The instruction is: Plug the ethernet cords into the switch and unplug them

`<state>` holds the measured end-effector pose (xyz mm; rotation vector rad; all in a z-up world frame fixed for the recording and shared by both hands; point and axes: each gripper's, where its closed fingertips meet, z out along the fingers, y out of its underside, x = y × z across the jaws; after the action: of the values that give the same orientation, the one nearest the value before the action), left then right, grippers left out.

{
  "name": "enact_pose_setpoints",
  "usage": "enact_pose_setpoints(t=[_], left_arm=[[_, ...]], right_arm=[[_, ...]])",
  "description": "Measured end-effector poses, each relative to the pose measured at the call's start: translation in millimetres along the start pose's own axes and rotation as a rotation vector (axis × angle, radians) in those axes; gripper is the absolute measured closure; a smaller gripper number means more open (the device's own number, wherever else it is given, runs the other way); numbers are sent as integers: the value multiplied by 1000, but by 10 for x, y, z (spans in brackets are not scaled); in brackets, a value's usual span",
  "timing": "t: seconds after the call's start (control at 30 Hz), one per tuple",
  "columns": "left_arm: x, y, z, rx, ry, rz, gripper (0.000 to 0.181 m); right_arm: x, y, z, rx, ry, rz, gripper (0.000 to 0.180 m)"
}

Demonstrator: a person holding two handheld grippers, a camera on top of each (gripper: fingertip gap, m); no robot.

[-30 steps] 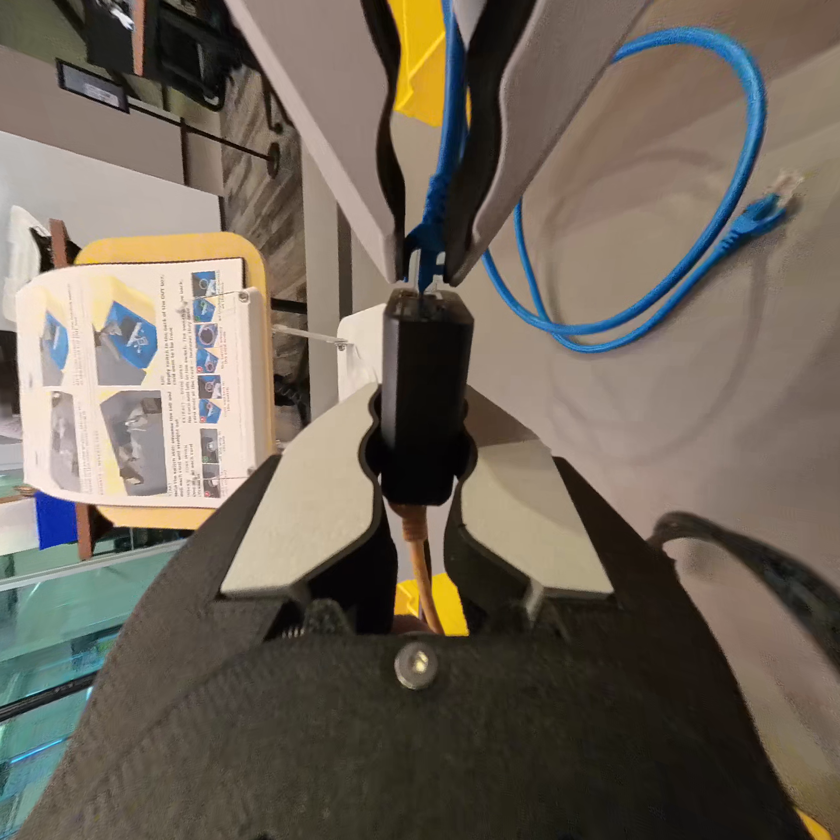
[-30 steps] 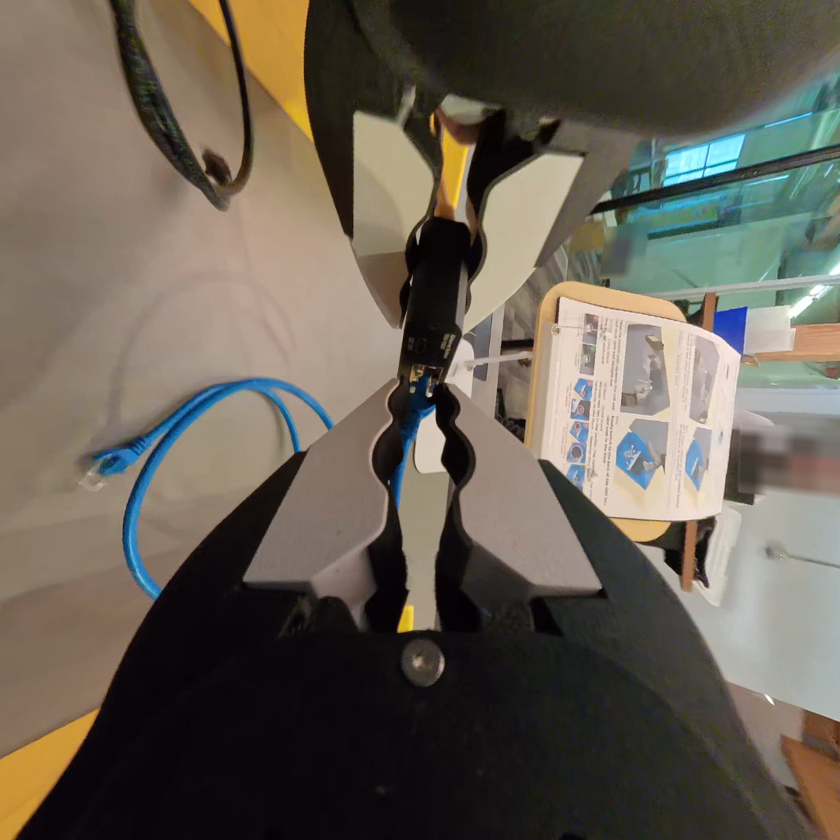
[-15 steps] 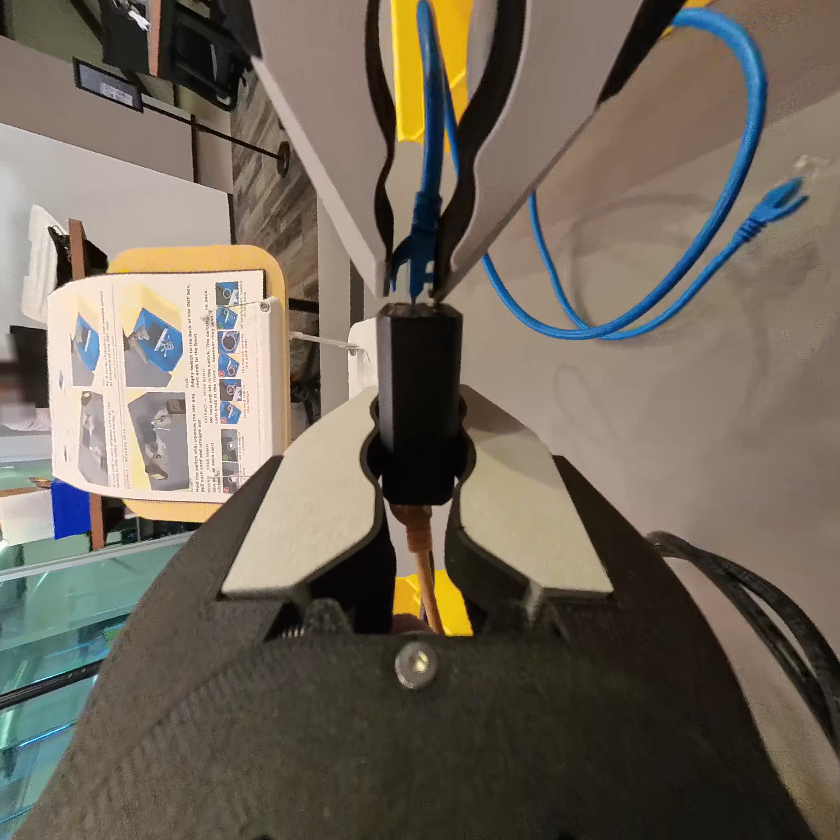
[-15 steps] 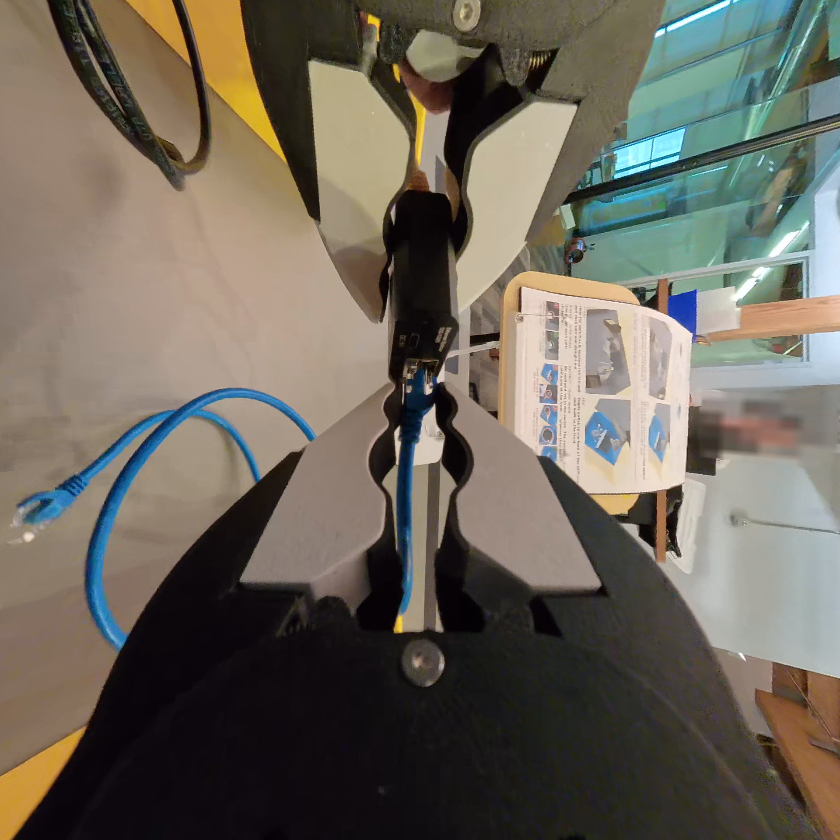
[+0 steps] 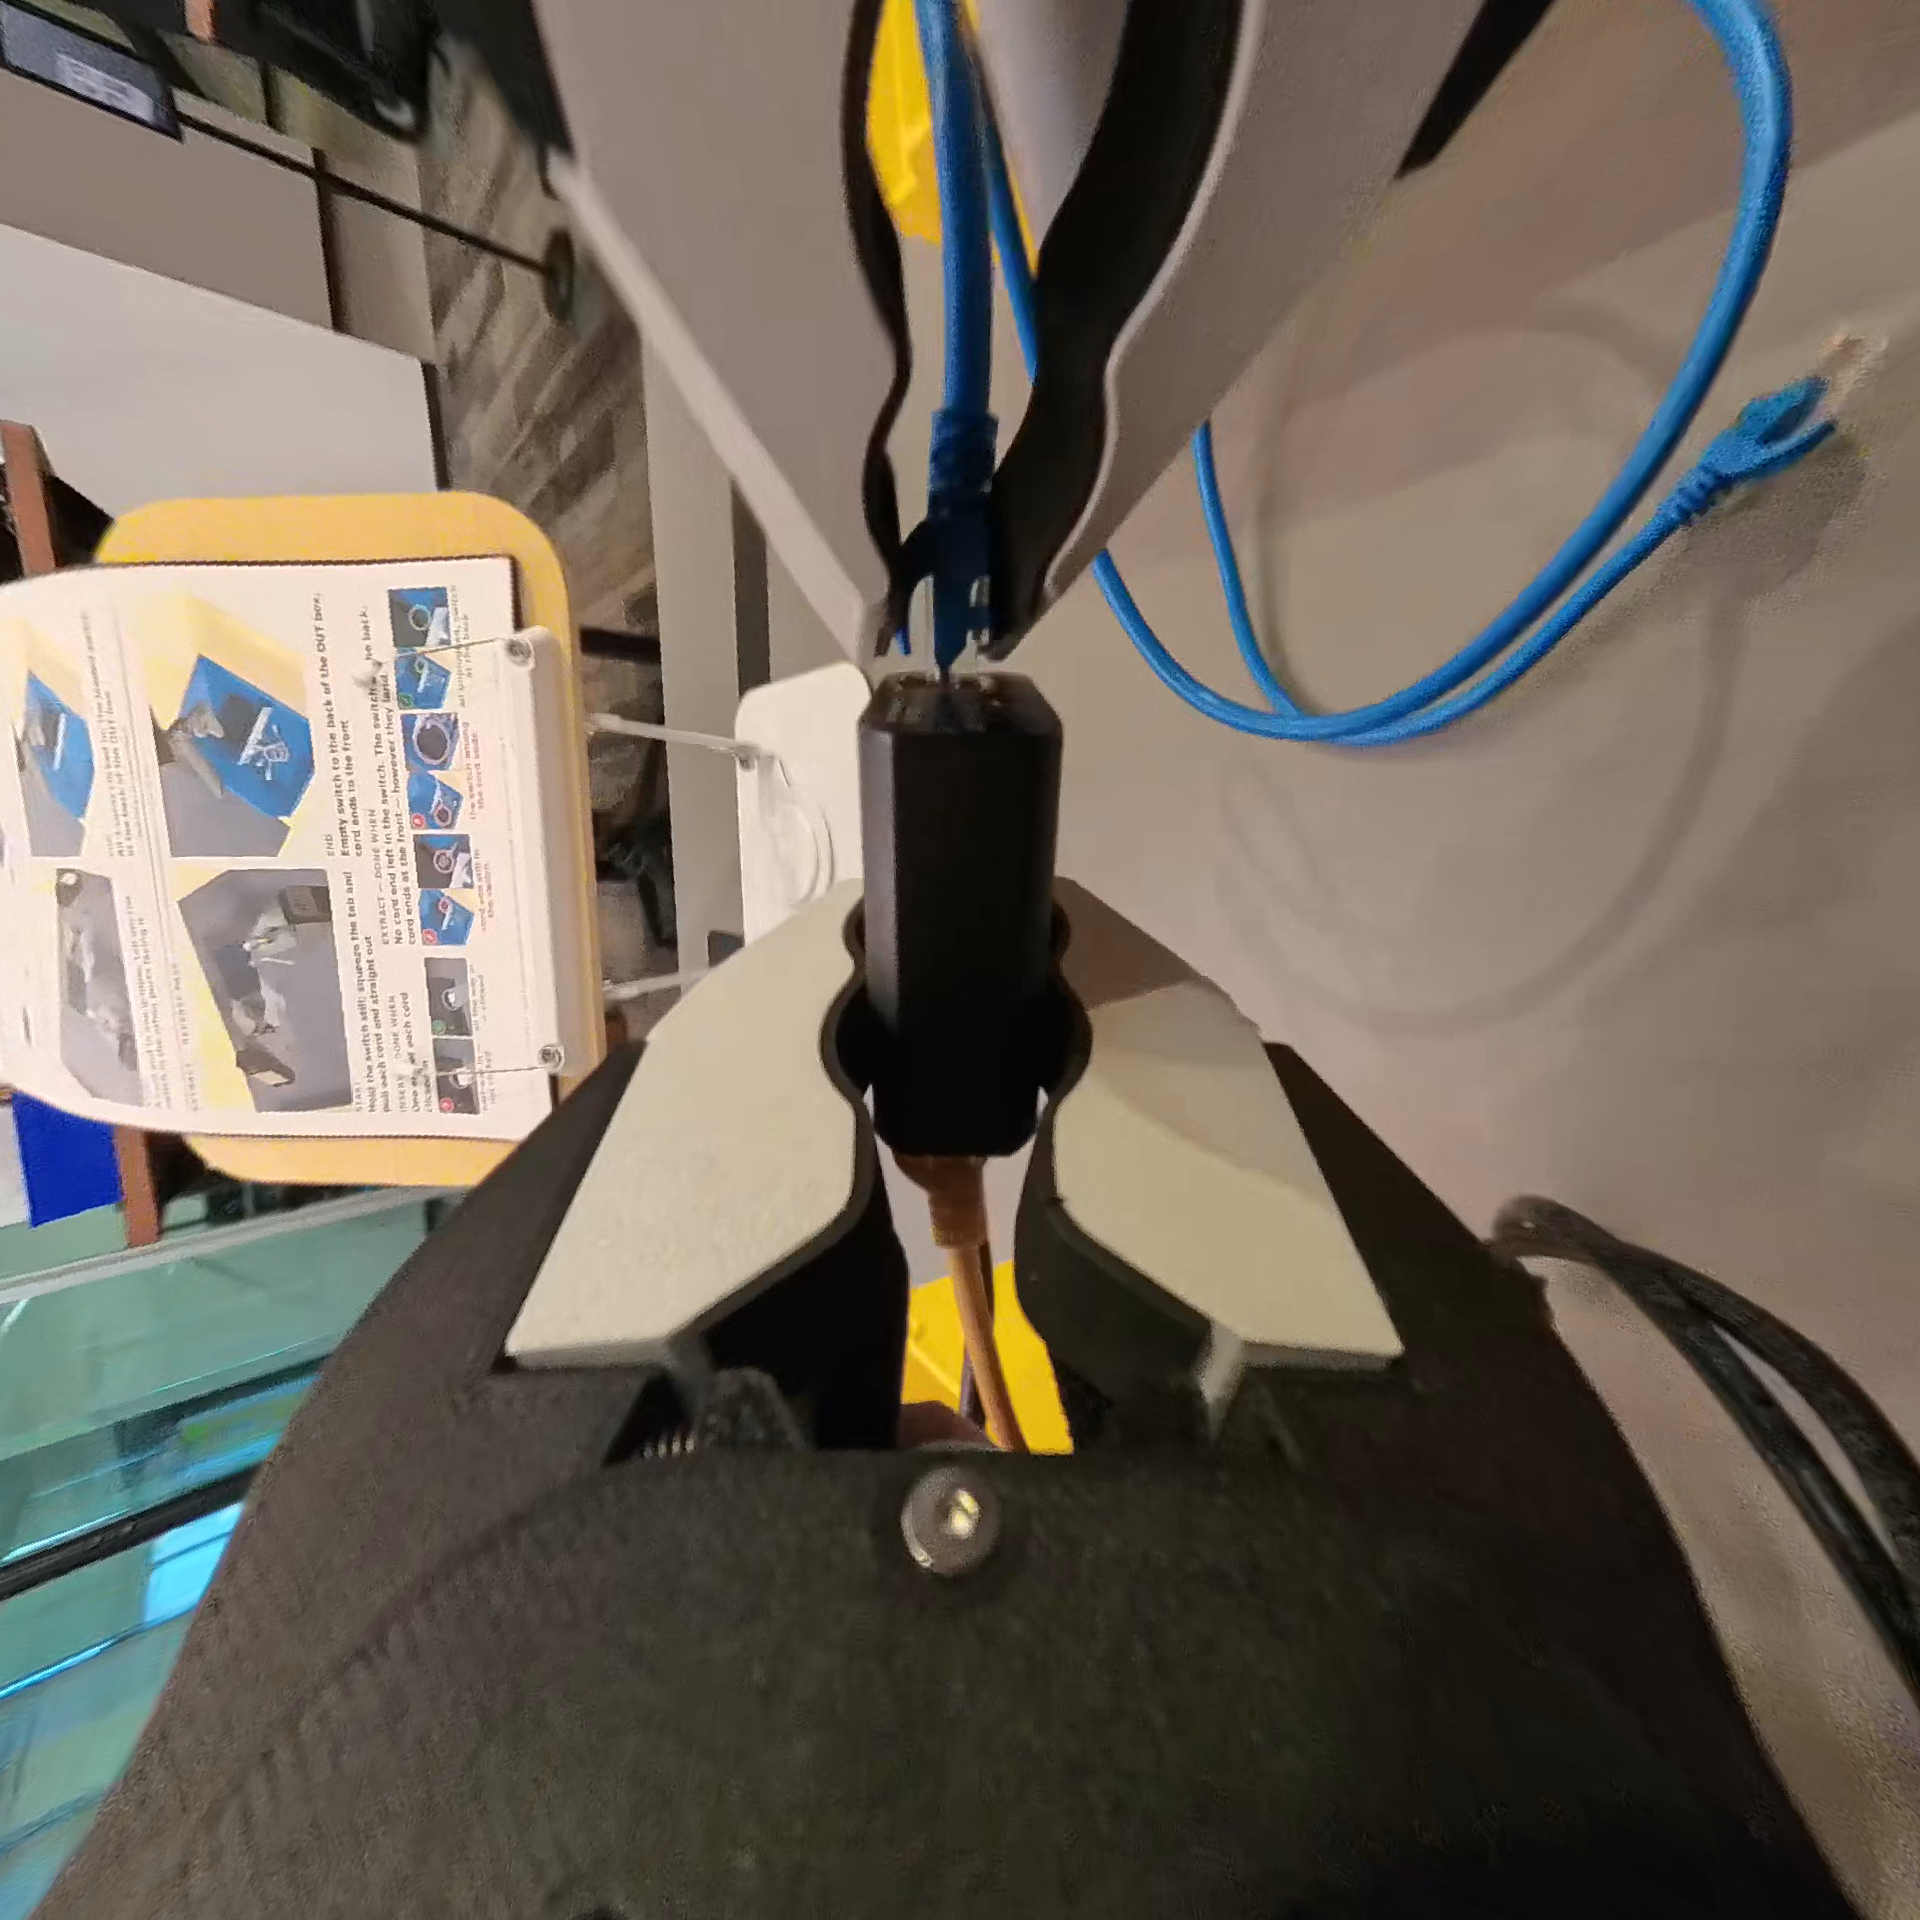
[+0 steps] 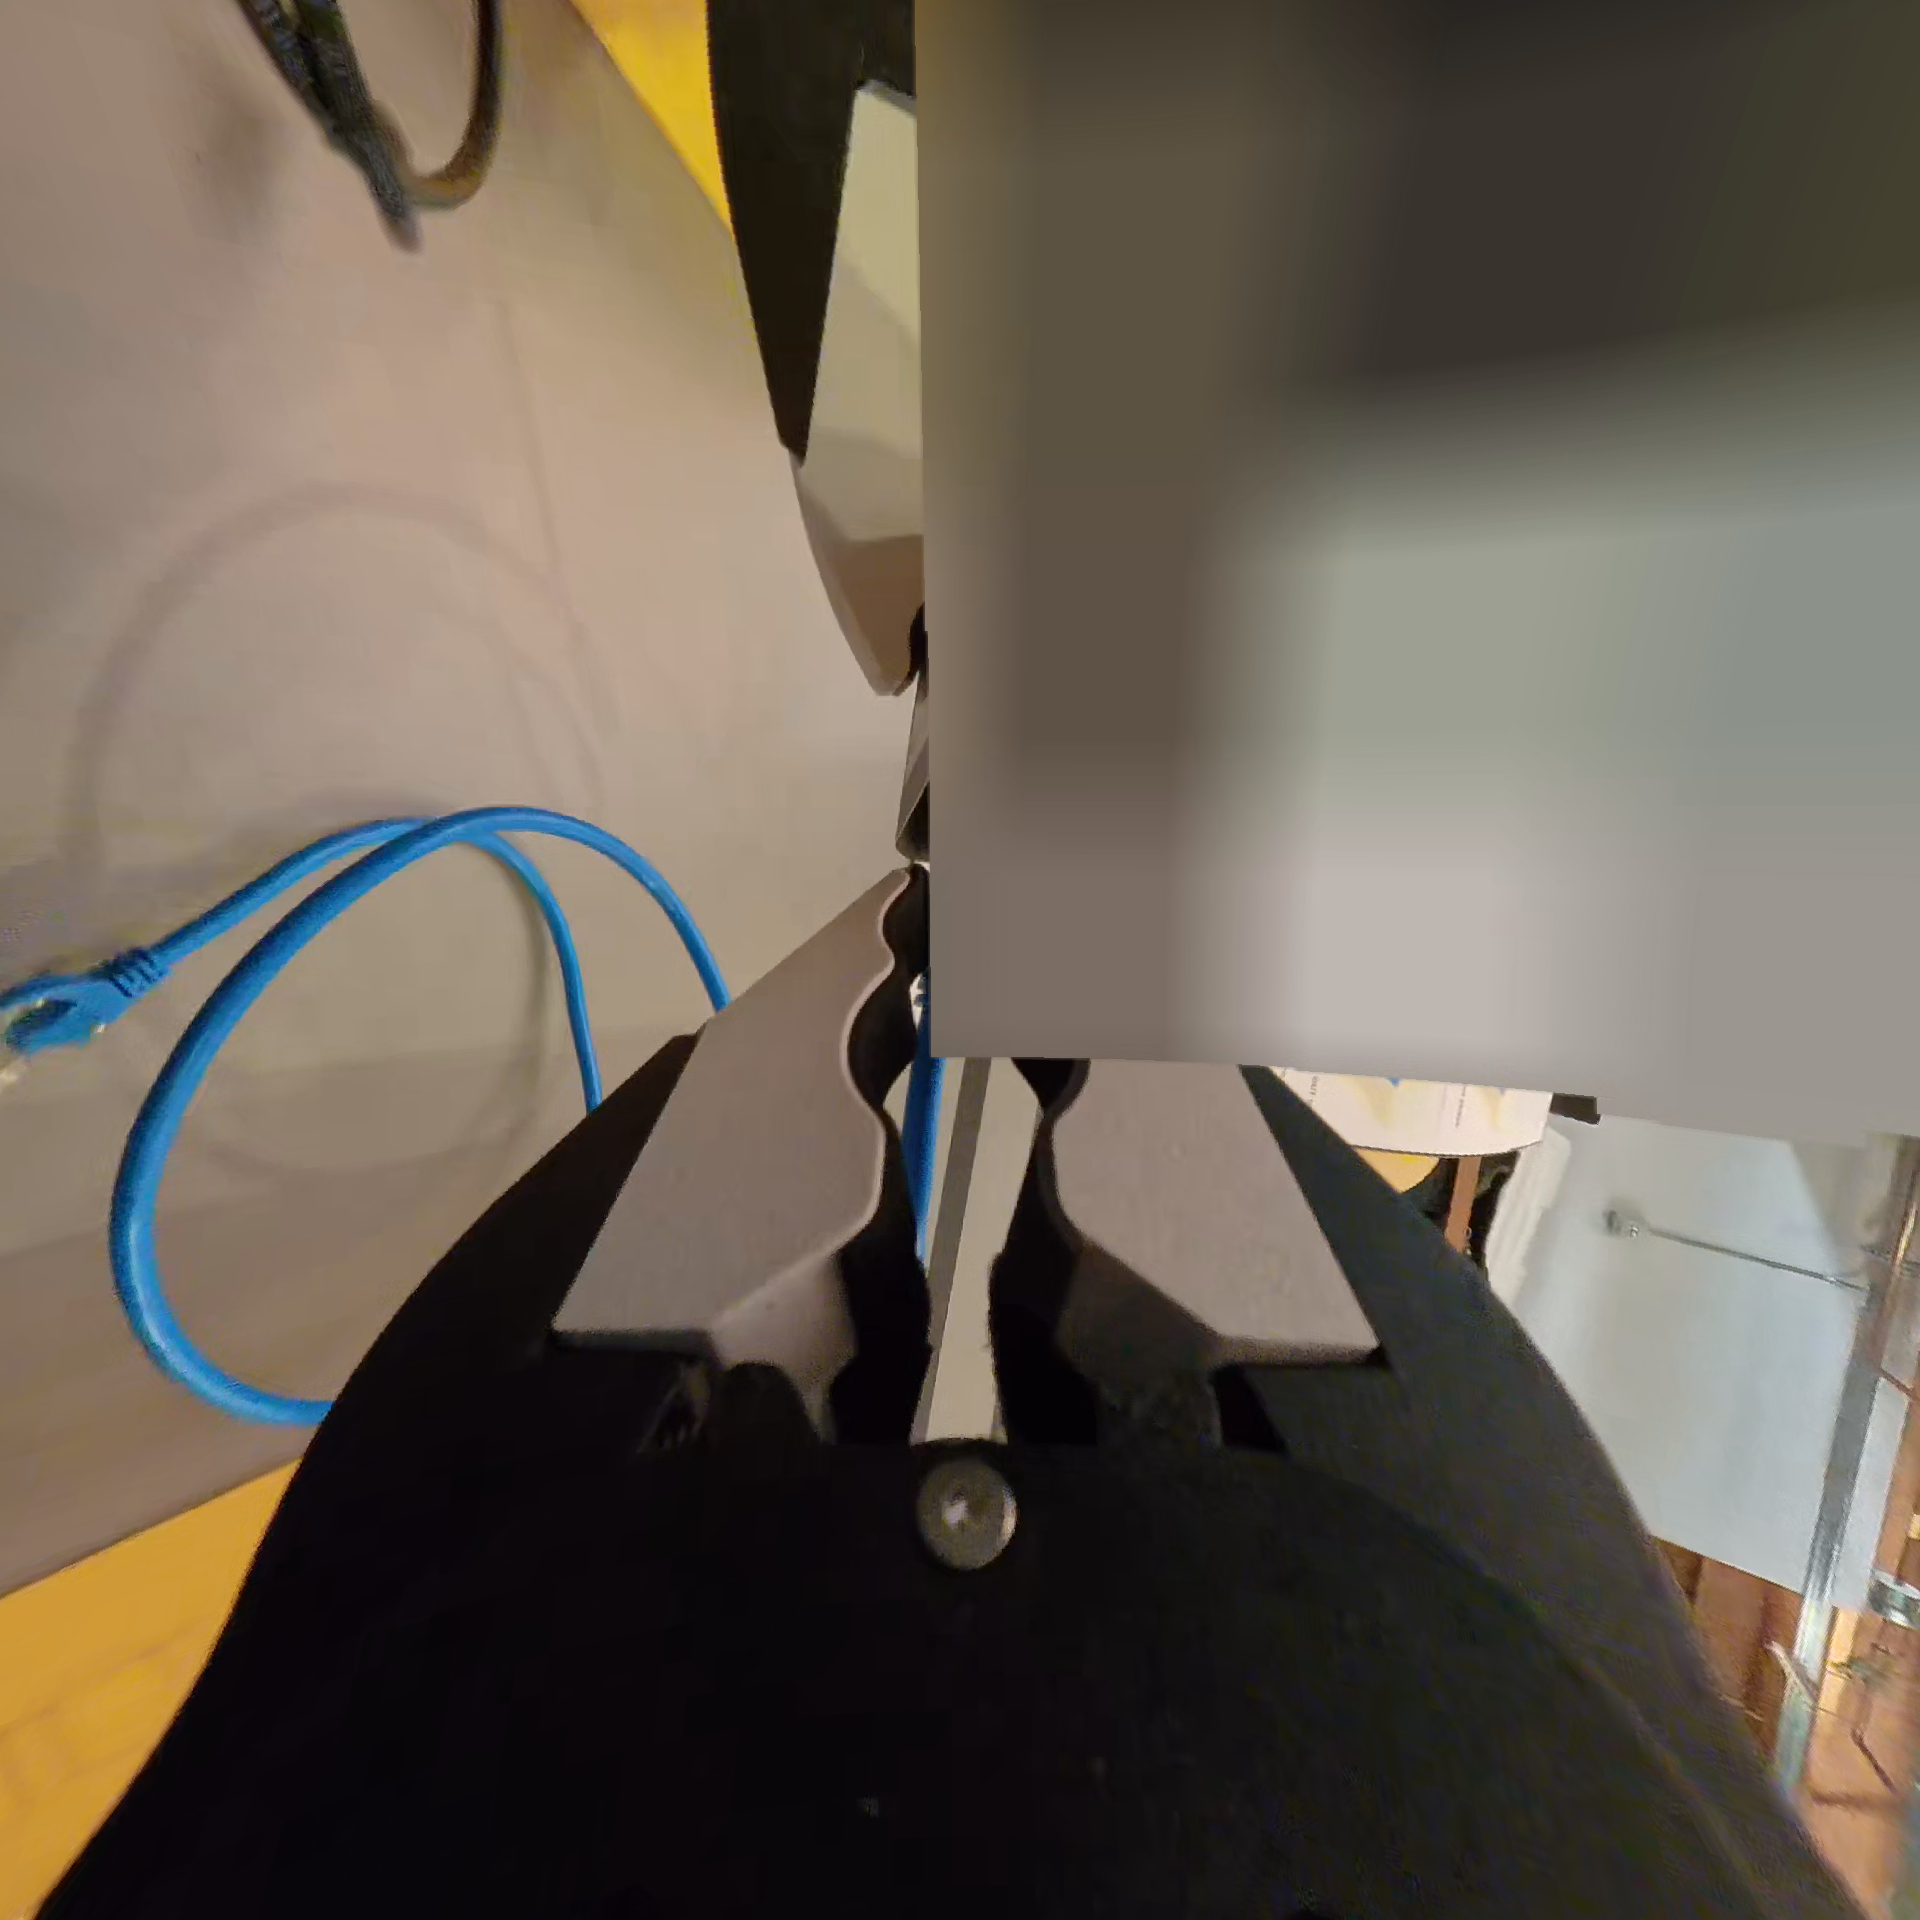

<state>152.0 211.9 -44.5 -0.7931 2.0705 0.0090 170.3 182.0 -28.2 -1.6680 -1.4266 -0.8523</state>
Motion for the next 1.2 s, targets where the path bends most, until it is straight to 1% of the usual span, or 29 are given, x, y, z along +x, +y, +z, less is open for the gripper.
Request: enact_pose_setpoints(t=[0.03,0.07,0.1,0.17,0.2,0.27,0.37,0.43,0.53,0.7,0.87,1.07,1.13,1.2], left_arm=[[-10,-18,-18,36,14,-26,155],[-46,30,-27,14,5,-34,156],[-179,210,-21,-53,-60,-30,156],[-361,465,-57,-32,-37,-173,156],[-437,485,-107,-29,-67,-165,156],[-413,383,-135,-3,-72,-130,155],[-238,501,18,-62,-31,-84,155],[-160,489,41,-38,-11,-95,156],[-140,443,-8,-16,-30,-101,156],[-177,517,-31,-4,-48,-164,156],[-134,561,13,-7,-32,-182,156],[-98,553,67,-13,-23,-175,155],[-85,552,79,-14,-18,-177,155],[-67,547,90,-14,-14,-173,155]], right_arm=[[33,-22,-43,23,7,11,169],[58,-5,-74,17,16,6,169],[72,75,-104,-5,19,-1,169],[100,208,-195,-10,25,52,169],[106,234,-219,-8,24,73,169],[154,219,-244,20,40,117,168],[307,246,-356,70,78,220,168],[491,347,-476,63,152,272,168],[761,574,-681,18,225,356,168],[1188,1002,-1259,-69,380,415,168],[1362,1425,-1844,-179,510,476,168],[1521,1693,-2494,-253,659,528,168],[1550,1737,-2653,-265,693,540,168],[1537,1849,-2736,-332,713,531,168]])
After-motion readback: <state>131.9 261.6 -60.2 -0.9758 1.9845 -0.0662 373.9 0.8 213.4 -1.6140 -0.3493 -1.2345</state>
